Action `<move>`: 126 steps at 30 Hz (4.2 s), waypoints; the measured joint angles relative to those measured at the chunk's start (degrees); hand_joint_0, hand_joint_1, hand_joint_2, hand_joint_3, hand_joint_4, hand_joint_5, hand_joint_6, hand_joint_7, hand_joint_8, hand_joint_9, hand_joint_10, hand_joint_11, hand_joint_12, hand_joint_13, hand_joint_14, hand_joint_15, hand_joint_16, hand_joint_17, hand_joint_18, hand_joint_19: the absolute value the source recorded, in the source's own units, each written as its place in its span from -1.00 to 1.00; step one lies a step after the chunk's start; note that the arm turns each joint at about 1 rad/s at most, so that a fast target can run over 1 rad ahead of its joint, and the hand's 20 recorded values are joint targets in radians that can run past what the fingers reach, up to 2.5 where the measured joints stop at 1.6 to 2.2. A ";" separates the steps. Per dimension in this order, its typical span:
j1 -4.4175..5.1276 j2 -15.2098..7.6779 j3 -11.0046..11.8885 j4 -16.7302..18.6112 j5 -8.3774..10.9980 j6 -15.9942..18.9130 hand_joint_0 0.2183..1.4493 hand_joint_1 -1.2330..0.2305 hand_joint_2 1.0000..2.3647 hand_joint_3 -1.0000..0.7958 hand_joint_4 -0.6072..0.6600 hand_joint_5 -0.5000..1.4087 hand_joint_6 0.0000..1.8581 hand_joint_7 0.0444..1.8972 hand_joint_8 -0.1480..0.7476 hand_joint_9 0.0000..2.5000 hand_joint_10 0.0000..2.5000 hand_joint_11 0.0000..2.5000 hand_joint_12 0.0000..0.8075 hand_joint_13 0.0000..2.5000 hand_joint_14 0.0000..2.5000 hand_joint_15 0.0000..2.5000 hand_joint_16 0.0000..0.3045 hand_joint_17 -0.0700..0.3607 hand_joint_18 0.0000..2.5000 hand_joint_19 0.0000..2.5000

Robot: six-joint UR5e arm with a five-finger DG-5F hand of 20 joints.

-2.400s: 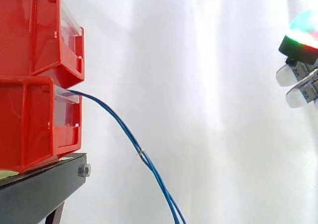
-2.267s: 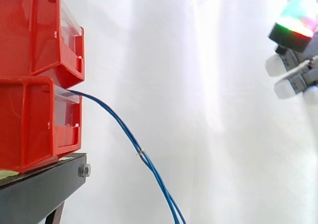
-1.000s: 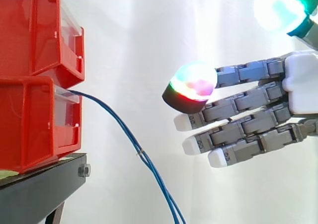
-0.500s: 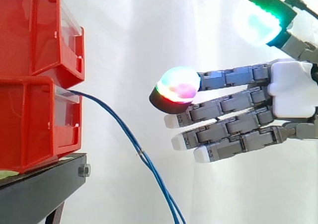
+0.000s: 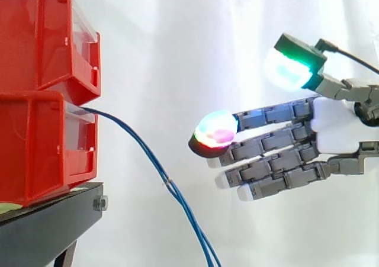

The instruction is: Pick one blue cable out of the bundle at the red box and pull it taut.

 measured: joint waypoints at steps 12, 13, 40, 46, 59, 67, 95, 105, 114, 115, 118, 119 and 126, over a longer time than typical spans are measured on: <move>-0.62 -5.59 0.00 5.33 -0.31 2.31 -0.61 -0.05 -1.00 -0.44 0.24 -0.75 -0.46 -0.33 -0.18 -1.00 -1.00 -1.00 -0.13 -1.00 -1.00 -0.92 -0.64 -0.11 -1.00 -0.86; -0.47 -6.53 -0.01 6.68 -0.35 2.63 -0.61 -0.05 -1.00 -0.44 0.24 -0.75 -0.46 -0.33 -0.18 -1.00 -1.00 -1.00 -0.13 -1.00 -1.00 -0.92 -0.64 -0.11 -1.00 -0.86; 4.79 -14.49 0.07 24.65 2.11 3.00 -0.55 -0.04 -1.00 -0.44 0.28 -0.73 -0.46 -0.32 -0.17 -1.00 -1.00 -1.00 -0.15 -1.00 -1.00 -0.92 -0.66 -0.14 -1.00 -0.85; 5.30 -15.91 0.07 27.73 2.77 4.46 -0.54 -0.05 -1.00 -0.44 0.30 -0.73 -0.46 -0.32 -0.16 -1.00 -1.00 -1.00 -0.15 -1.00 -1.00 -0.93 -0.67 -0.14 -1.00 -0.85; 5.24 -16.06 1.08 29.01 2.48 5.78 -0.45 -0.10 -1.00 -0.43 0.42 -0.69 -0.46 -0.22 -0.13 -0.93 -1.00 -1.00 -0.17 -1.00 -1.00 -0.93 -0.68 -0.17 -1.00 -0.85; 5.29 -16.06 2.03 28.78 2.29 5.87 -0.37 -0.22 -0.99 -0.33 0.51 -0.64 -0.46 -0.06 -0.09 -0.85 -1.00 -1.00 -0.18 -0.97 -1.00 -0.96 -0.68 -0.17 -0.95 -0.88; 5.17 -16.02 2.32 28.87 2.21 5.84 -0.37 -0.40 -0.98 0.04 0.43 -0.65 -0.08 -0.15 0.03 -0.72 -1.00 -0.96 -0.10 -0.87 -1.00 -0.96 -0.65 -0.11 -0.76 -0.92; 4.86 -15.92 2.35 28.71 1.48 6.14 -0.33 -0.52 -0.99 -0.32 0.36 -0.65 -0.06 -0.10 -0.01 -0.70 -1.00 -0.94 -0.14 -0.86 -1.00 -0.97 -0.67 -0.15 -0.75 -0.93; 4.78 -15.84 2.35 28.65 1.05 7.20 -0.47 -0.36 -1.00 -0.41 0.36 -0.64 -0.08 -0.09 0.03 -0.68 -1.00 -0.93 -0.13 -0.87 -1.00 -0.96 -0.66 -0.14 -0.77 -0.89; 4.78 -15.80 2.35 28.58 0.93 7.47 -0.47 -0.35 -1.00 -0.41 0.36 -0.64 -0.08 -0.08 0.03 -0.68 -1.00 -0.94 -0.13 -0.87 -1.00 -0.96 -0.66 -0.13 -0.77 -0.89; 4.69 -15.39 2.35 27.89 0.13 8.27 -0.47 -0.31 -1.00 -0.40 0.36 -0.63 -0.09 -0.06 0.04 -0.66 -1.00 -0.93 -0.13 -0.87 -1.00 -0.96 -0.66 -0.14 -0.78 -0.88; 4.66 -15.19 2.35 27.48 -0.19 8.44 -0.47 -0.31 -1.00 -0.39 0.36 -0.63 -0.09 -0.06 0.04 -0.66 -1.00 -0.93 -0.13 -0.86 -1.00 -0.96 -0.66 -0.14 -0.78 -0.88; 4.43 -12.75 2.35 20.79 -1.87 8.64 -0.45 -0.21 -0.99 -0.35 0.34 -0.61 -0.10 0.00 0.06 -0.62 -1.00 -0.93 -0.14 -0.84 -1.00 -0.95 -0.67 -0.14 -0.76 -0.87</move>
